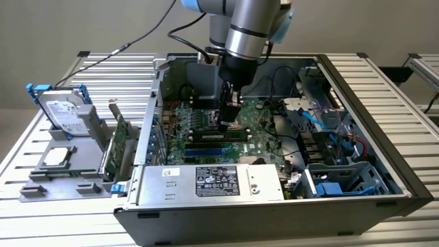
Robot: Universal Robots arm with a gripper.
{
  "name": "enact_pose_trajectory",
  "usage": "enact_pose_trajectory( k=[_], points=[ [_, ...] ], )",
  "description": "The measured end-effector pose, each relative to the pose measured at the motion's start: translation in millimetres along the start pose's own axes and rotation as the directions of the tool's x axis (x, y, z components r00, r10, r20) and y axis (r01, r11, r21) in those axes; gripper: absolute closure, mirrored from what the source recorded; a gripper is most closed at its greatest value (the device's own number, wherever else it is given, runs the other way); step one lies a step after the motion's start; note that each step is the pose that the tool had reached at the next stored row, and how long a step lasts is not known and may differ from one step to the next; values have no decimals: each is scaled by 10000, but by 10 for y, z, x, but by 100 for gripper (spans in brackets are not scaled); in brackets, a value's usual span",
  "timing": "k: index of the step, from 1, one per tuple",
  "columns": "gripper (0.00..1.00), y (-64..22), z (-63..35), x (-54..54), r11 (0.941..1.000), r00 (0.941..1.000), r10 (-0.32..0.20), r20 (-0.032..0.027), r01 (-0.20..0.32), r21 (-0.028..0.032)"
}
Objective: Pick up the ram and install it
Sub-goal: 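Insert the ram into the slot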
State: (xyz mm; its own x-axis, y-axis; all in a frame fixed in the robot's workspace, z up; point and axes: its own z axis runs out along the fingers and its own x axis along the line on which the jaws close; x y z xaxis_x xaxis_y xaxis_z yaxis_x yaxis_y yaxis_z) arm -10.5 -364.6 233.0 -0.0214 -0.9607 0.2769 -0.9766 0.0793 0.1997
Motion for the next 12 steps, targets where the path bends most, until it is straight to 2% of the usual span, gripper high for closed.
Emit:
enact_pose_trajectory(
  k=[6,12],
  points=[
    [60,26,-120,36,10000,10000,9,-99,-10,-45],
    [60,46,-214,63,9999,9998,-1,-177,-1,-127]
  ],
)
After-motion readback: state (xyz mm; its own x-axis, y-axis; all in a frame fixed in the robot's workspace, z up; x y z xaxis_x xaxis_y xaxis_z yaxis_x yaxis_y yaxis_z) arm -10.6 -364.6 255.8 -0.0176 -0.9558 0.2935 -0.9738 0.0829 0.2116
